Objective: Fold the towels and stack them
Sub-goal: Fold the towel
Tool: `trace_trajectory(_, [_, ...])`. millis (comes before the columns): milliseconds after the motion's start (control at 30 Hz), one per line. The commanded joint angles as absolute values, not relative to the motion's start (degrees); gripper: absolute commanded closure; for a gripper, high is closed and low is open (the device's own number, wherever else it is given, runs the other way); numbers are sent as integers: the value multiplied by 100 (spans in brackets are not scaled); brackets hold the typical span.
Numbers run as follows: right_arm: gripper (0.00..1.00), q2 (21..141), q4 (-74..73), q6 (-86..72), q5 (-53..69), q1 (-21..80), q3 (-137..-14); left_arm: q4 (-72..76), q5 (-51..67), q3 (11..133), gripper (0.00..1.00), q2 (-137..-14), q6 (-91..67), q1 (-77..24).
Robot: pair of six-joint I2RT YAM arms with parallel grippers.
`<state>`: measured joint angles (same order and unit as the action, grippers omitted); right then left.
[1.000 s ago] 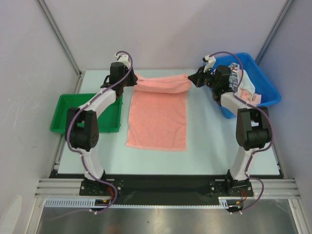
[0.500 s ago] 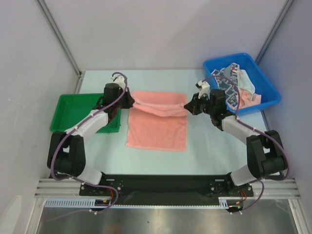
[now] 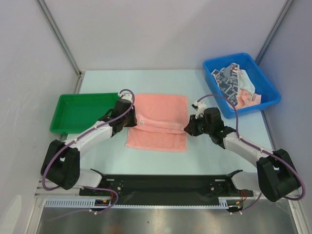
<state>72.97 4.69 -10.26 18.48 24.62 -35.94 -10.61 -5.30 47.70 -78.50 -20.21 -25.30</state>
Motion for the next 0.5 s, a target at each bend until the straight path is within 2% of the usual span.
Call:
trace_trajectory(0, [81, 6882, -234, -1458, 1336, 2575, -3445, -1756, -1186, 4649, 71, -7629, -2557, -2672])
trace_trajectory(33, [80, 6769, -394, -1468, 1362, 2593, -3463, -2010, -1274, 4667, 65, -7620, -2575, -2698])
trace_trajectory(167, [77, 6426, -1264, -1520, 1196, 2593, -3735, -2399, -1363, 4816, 60, -7524, -2567, -2751])
trace_trajectory(200, [76, 6347, -1396, -1555, 1187, 2601, -3831, -2373, -1310, 4886, 55, -7497, -2549, -2760])
trace_trajectory(333, [73, 6249, -1310, -1792, 1125, 2593, -4042, -2145, -993, 5185, 48, -7663, -2487, -2769])
trace_trajectory(467, [69, 6722, -661, -1872, 1037, 2610, -4139, -2259, -1142, 6096, 40, -8531, -2330, -2768])
